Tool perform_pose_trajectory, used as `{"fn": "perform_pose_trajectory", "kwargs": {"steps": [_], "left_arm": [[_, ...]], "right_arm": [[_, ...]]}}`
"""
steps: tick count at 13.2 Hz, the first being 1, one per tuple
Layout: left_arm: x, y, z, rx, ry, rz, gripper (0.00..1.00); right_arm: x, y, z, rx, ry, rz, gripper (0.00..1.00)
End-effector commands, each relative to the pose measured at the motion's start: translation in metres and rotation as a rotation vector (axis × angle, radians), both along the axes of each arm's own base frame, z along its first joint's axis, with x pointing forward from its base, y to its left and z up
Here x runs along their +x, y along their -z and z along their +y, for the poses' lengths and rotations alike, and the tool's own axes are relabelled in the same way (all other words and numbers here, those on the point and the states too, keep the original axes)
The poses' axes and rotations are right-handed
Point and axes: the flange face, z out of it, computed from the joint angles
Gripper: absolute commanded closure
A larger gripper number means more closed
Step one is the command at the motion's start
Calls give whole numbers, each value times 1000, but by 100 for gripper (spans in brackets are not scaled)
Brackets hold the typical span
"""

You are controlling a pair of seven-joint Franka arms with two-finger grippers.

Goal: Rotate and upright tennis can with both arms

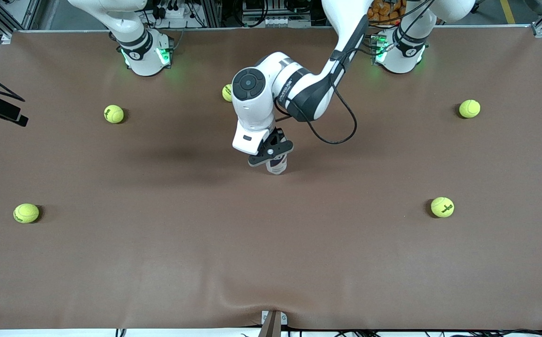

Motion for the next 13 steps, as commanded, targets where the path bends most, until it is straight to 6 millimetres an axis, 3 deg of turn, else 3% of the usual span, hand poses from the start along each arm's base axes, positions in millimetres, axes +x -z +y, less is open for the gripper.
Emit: {"fn": "perform_pose_trajectory", "kwargs": {"steps": [1,3,11,13], "left_arm": [[-1,-5,-3,21,-2,-27,83],[-1,-5,-4,14,3,-33,66],[0,-20,0,3,-3,-35,60],[-1,-28,2,7,-1,-29,52]], "right_arm": [[-3,-6,4,3,5,-2,0],[-3,-6,4,3,5,-2,0],[-3,-5,8,3,-2,1,0],[-3,-5,8,3,-2,1,0]]}}
